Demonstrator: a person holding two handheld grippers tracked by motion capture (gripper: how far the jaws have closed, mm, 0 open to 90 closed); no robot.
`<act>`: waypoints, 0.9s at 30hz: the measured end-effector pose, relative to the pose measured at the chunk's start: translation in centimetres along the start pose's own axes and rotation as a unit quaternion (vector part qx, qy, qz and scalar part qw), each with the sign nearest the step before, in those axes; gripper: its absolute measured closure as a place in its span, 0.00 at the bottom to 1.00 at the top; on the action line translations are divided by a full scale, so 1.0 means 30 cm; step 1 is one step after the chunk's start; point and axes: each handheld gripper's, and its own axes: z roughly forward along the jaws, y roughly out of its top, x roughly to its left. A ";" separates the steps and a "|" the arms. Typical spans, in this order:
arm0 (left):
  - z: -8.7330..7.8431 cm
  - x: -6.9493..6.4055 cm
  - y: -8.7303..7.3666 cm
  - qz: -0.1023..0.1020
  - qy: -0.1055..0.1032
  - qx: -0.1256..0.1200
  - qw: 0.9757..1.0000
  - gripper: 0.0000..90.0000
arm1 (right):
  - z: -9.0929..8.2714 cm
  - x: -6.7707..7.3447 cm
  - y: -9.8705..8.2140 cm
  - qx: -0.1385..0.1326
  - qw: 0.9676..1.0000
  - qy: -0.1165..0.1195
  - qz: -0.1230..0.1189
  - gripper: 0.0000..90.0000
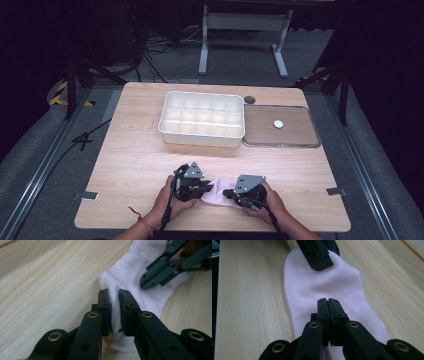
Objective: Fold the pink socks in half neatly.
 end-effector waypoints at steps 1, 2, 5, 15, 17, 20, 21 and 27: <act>-0.005 0.000 0.003 0.006 0.003 -0.001 1.000 0.89 | 0.006 -0.003 0.009 0.005 1.000 0.000 -0.005 0.98; -0.011 -0.002 0.005 0.008 0.002 -0.006 1.000 0.89 | 0.012 -0.006 0.017 0.008 1.000 -0.001 -0.006 0.99; -0.029 0.003 0.011 0.008 0.002 -0.015 1.000 0.89 | 0.031 -0.013 0.037 0.011 1.000 0.000 -0.011 0.99; -0.046 0.025 0.011 0.002 0.011 -0.019 1.000 0.89 | 0.090 -0.009 0.086 0.001 1.000 -0.001 -0.007 0.98; -0.053 0.033 0.010 -0.001 0.013 -0.019 1.000 0.89 | 0.089 -0.008 0.084 -0.002 1.000 -0.003 -0.006 0.98; -0.066 0.045 0.009 -0.007 0.010 -0.023 1.000 0.89 | 0.089 -0.010 0.078 -0.009 1.000 -0.001 -0.009 0.98; -0.070 0.047 0.009 -0.009 0.009 -0.023 1.000 0.89 | 0.089 -0.011 0.077 -0.009 1.000 0.001 -0.008 0.98; -0.062 0.035 0.016 -0.007 0.007 -0.025 1.000 0.89 | 0.091 -0.018 0.076 -0.012 1.000 0.007 -0.004 0.98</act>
